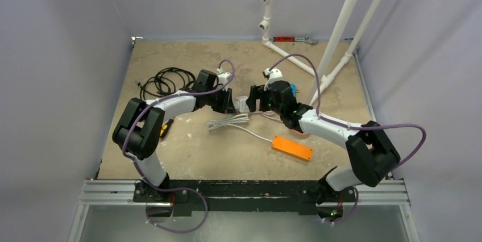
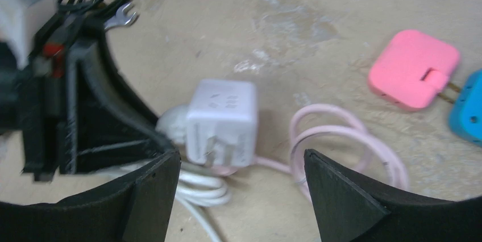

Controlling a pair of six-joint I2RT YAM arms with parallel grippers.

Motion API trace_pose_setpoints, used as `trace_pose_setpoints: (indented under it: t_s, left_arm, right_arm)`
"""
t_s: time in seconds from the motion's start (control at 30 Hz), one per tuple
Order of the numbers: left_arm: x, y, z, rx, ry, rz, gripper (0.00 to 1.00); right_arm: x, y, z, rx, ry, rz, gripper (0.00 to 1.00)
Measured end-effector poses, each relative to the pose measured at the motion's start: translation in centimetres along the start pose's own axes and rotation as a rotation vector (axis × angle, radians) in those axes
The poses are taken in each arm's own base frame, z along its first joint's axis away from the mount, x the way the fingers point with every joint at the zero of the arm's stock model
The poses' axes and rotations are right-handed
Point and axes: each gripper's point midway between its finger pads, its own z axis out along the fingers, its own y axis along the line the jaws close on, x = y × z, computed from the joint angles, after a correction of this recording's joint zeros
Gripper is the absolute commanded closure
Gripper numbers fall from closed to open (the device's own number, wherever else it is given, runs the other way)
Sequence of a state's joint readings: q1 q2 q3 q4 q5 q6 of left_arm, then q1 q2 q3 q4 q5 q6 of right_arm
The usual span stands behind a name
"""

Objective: Pull the plug off the socket
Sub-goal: Remove the plug from the socket.

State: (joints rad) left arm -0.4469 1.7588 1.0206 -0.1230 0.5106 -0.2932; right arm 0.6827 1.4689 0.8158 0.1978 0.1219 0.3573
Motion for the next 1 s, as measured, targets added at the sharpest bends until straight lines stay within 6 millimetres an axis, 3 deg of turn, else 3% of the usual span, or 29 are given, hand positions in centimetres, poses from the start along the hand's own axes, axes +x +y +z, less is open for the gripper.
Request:
trace_pose_setpoints:
  t_s: [0.1,0.17,0.43,0.7,1.0]
  left_arm:
    - [0.0,-0.7,-0.6,-0.028,-0.021,0.07,1.0]
    - [0.1,-1.8,-1.4,-0.05,-0.042,0.144,1.0]
    - [-0.6,-6.6,-5.3,-0.091,-0.171,0.428,1.0]
    - [-0.4,-7.1,-6.0,-0.173,-0.19,0.573,1.0]
    - [0.4,-7.4,-5.8,-0.24,-0.175,0.669,1.0]
  right_arm:
    - [-1.1,-2.0,-0.2,0.013,-0.01,0.051,0.16]
    - [-1.8,-2.3,-0.6,0.001,-0.023,0.063,0.15]
    - [-1.9,0.2,-1.4,-0.134,0.007,0.079,0.15]
    - [-1.4,1.8,-1.8,-0.235,0.051,0.089,0.15]
    - [0.0,2.1,-0.2,-0.288,0.165,0.133,0.18]
